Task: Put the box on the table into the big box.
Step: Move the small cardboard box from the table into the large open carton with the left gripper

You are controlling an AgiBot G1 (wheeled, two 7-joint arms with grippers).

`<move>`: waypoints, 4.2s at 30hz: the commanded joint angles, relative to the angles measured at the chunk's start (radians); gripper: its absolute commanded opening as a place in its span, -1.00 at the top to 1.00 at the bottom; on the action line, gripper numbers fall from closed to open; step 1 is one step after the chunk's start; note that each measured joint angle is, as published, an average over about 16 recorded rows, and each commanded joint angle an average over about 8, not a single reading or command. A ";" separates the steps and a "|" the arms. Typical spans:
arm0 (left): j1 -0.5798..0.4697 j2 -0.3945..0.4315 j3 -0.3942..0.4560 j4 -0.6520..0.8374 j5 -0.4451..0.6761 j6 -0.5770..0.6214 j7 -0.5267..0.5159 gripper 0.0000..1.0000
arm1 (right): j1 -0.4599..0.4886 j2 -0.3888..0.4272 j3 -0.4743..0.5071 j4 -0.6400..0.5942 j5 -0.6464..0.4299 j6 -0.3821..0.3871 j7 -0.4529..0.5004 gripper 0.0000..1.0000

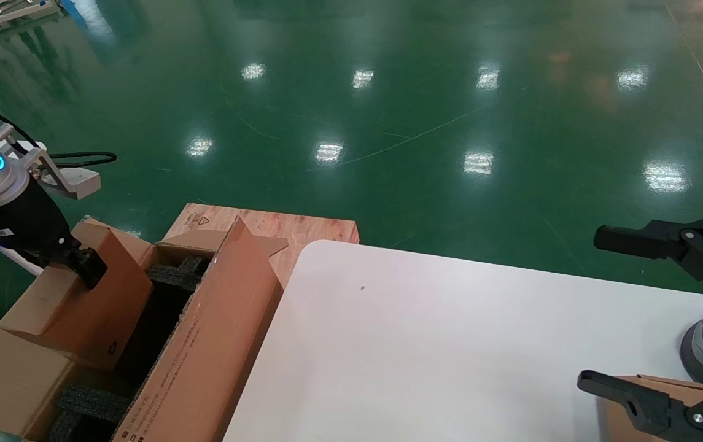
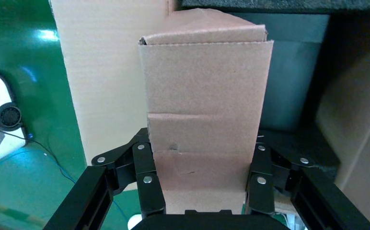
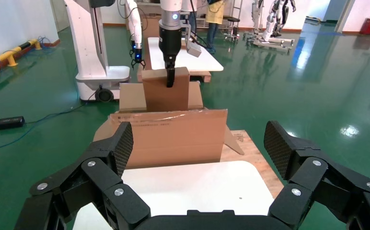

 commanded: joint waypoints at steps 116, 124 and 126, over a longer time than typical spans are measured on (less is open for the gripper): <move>0.254 0.105 -0.004 0.030 0.002 -0.340 -0.057 -1.00 | 0.000 0.000 0.000 0.000 0.000 0.000 0.000 -1.00; 0.254 0.105 -0.004 0.030 0.002 -0.340 -0.056 -1.00 | 0.000 0.000 0.000 0.000 0.000 0.000 0.000 -1.00; 0.253 0.105 -0.004 0.030 0.001 -0.339 -0.056 -1.00 | 0.000 0.000 0.000 0.000 0.000 0.000 0.000 -1.00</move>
